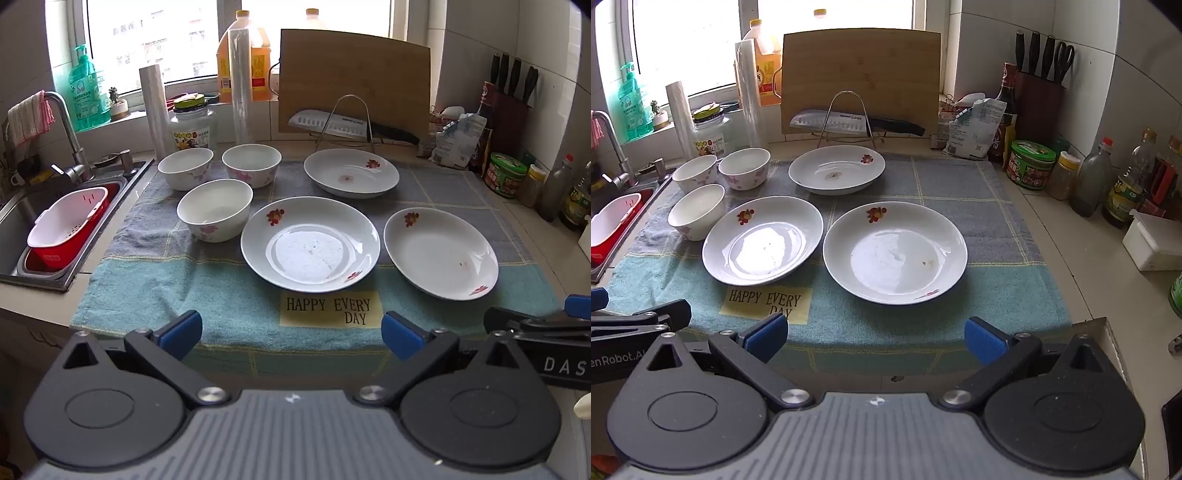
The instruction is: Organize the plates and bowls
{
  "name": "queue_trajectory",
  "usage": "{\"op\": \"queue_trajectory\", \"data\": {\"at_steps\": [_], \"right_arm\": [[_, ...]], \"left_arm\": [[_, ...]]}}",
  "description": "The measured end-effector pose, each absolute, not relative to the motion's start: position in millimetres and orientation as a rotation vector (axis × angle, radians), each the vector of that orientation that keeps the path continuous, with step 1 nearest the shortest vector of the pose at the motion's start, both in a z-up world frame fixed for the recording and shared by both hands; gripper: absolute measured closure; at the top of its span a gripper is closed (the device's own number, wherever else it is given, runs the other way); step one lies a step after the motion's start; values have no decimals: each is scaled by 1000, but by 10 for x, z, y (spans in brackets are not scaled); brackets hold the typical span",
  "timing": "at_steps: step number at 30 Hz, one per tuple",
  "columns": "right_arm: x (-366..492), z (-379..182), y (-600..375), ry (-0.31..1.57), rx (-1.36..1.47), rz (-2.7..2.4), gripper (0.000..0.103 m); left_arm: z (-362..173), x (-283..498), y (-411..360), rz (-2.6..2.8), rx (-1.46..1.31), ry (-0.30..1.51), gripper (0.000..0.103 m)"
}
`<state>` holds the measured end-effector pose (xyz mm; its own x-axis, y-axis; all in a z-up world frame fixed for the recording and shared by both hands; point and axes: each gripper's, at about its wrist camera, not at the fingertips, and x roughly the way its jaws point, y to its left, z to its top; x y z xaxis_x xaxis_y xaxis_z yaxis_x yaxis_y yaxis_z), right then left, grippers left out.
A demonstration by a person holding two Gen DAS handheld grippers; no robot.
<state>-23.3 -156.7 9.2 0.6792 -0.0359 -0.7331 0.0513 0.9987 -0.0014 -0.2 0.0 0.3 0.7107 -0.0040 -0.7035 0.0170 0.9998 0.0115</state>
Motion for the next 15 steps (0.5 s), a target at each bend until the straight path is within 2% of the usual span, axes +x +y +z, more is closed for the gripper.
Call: {"op": "queue_trajectory", "data": {"at_steps": [15], "right_arm": [[-179,126,-1583,812,27,-47,0]], "left_arm": [[9,37,-15,-14,13,782,1]]}}
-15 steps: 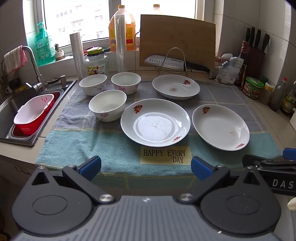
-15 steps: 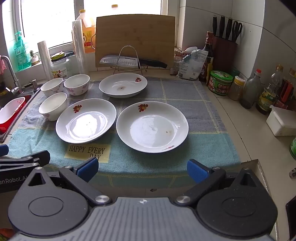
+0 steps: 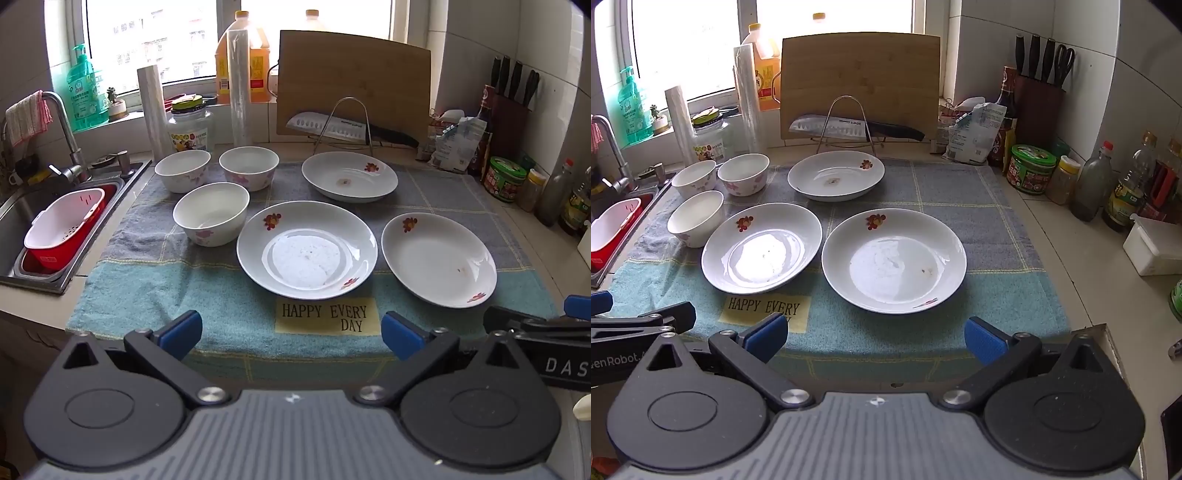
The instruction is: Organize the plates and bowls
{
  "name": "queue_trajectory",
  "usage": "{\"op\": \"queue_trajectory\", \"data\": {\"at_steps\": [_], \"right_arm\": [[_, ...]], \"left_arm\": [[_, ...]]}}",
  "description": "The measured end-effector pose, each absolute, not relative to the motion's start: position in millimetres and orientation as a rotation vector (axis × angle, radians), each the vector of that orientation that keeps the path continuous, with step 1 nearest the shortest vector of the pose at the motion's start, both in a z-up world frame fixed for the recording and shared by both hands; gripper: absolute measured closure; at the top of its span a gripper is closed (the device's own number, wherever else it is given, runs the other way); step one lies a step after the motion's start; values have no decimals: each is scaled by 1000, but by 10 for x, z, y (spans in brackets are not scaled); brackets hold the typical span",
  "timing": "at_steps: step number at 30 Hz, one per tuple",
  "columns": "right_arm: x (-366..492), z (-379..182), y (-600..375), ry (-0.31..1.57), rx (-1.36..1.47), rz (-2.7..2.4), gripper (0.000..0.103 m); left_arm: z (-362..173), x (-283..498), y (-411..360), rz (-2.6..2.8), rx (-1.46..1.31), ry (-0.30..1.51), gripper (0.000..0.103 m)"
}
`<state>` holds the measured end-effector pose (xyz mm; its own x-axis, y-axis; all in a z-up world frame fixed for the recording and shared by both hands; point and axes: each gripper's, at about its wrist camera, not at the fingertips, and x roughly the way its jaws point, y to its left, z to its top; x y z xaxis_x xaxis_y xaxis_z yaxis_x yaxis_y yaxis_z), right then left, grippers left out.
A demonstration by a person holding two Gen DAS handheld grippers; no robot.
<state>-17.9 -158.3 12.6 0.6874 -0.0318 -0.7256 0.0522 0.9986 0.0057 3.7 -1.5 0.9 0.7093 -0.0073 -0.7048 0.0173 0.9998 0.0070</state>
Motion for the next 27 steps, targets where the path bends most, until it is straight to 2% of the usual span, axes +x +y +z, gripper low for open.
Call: {"op": "queue_trajectory", "data": {"at_steps": [27], "right_arm": [[-134,127,-1580,807,26,-48,0]], "left_arm": [[1,90,-18,-20,4,793,1]]}}
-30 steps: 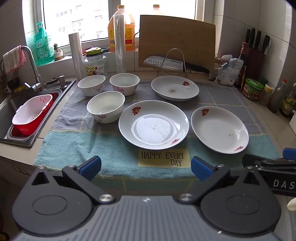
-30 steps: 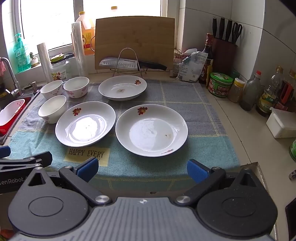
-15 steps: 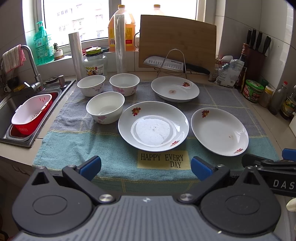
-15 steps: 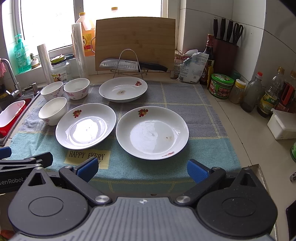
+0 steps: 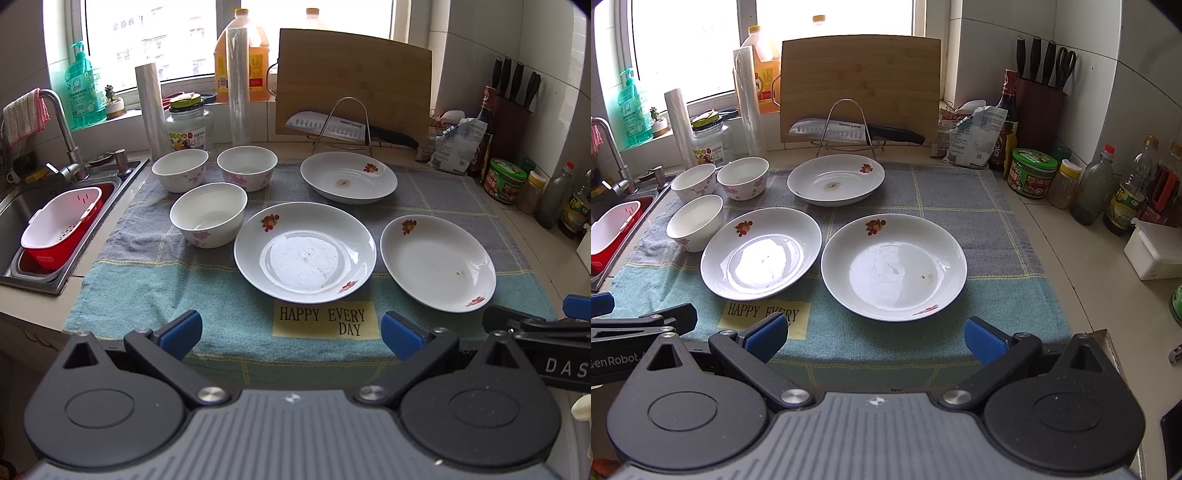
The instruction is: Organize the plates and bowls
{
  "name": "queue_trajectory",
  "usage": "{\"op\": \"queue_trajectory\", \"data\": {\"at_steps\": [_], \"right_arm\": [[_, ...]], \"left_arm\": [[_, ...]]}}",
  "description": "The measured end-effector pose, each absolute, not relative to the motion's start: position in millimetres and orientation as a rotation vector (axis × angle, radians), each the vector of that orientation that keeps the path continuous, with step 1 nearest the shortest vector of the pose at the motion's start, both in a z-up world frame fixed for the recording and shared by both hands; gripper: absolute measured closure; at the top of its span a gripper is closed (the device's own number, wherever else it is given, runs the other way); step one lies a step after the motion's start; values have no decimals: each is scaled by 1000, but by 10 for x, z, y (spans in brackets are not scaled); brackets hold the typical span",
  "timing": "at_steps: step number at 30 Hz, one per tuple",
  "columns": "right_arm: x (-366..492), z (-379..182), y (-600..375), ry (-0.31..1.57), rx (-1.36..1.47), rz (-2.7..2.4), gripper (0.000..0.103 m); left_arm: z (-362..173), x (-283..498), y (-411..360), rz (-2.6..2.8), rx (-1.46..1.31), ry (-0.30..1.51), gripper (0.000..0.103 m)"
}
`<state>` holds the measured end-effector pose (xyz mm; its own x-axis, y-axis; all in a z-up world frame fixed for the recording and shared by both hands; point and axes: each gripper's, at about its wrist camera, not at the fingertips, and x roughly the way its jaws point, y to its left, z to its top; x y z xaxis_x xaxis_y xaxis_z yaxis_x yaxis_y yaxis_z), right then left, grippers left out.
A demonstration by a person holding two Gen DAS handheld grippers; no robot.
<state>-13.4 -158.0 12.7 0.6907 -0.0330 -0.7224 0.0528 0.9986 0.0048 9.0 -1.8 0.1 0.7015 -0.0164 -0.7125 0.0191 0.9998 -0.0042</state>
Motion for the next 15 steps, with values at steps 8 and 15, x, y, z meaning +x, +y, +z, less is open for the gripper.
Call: {"op": "queue_trajectory", "data": {"at_steps": [8,15], "right_arm": [[-124,131,-1576,807,27,-47,0],[-115,131,-1575,807,27,-47,0]], "left_arm": [[7,96,-24,-19,4,792,1],[7,95,-20,-19,4,793,1]]}}
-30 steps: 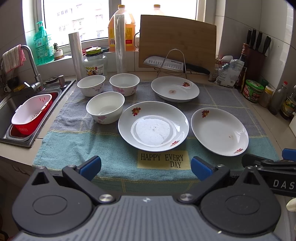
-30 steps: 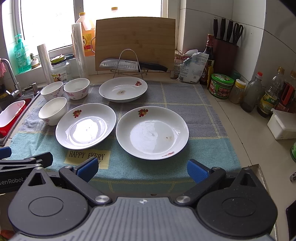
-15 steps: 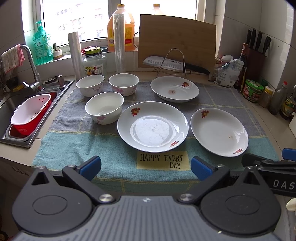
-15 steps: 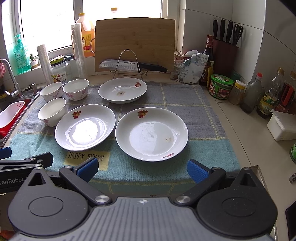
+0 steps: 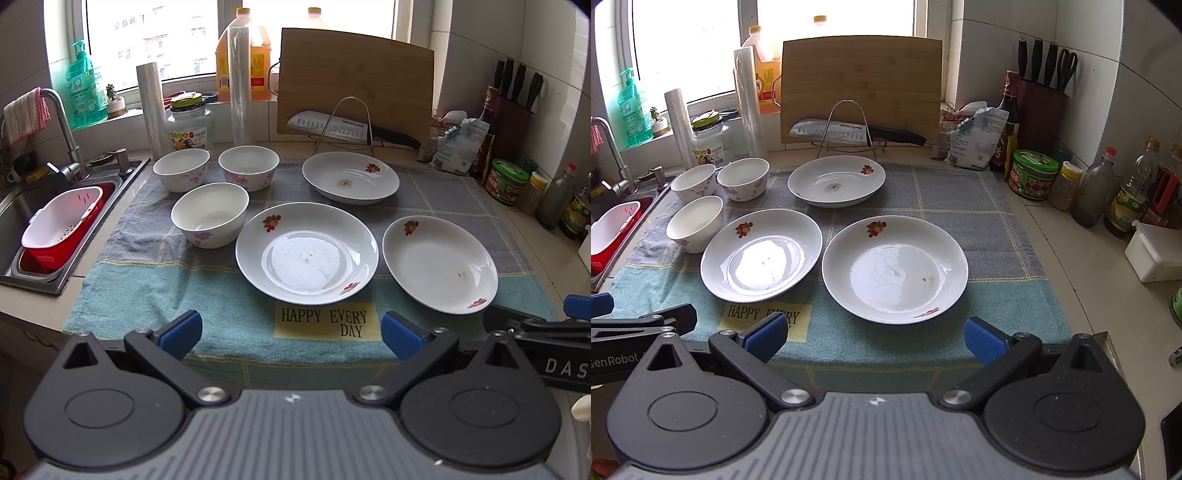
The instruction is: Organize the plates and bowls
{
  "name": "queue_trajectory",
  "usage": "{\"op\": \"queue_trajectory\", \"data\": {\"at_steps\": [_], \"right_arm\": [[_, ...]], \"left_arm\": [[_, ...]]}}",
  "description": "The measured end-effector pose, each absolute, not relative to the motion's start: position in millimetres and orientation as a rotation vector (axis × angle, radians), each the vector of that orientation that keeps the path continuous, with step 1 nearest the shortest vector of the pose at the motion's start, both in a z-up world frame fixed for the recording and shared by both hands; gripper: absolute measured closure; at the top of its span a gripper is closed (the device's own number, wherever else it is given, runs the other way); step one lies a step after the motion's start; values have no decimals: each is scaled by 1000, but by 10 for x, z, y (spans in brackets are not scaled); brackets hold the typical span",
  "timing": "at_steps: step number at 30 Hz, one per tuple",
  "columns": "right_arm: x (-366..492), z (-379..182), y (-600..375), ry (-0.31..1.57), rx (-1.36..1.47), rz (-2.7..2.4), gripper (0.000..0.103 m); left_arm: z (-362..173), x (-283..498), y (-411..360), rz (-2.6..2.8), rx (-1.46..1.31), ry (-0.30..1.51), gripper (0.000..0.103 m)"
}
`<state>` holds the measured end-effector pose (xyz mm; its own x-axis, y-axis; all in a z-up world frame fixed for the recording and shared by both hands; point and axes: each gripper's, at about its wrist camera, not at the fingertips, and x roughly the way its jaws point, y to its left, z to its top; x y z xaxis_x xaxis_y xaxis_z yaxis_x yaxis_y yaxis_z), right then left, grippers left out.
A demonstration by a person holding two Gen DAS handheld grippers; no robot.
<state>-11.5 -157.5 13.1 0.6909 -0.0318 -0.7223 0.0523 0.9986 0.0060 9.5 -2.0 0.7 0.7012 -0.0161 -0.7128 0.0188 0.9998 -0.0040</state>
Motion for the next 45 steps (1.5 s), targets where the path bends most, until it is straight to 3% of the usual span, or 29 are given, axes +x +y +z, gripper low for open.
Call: {"op": "queue_trajectory", "data": {"at_steps": [35,45], "right_arm": [[34,56,-1614,735,27,10,0],[188,-324,-1826,754,-21,-6,0]], "left_arm": [[-117,318,24,-124,10,790,1],[-266,501,105,-183,10,800,1]]}}
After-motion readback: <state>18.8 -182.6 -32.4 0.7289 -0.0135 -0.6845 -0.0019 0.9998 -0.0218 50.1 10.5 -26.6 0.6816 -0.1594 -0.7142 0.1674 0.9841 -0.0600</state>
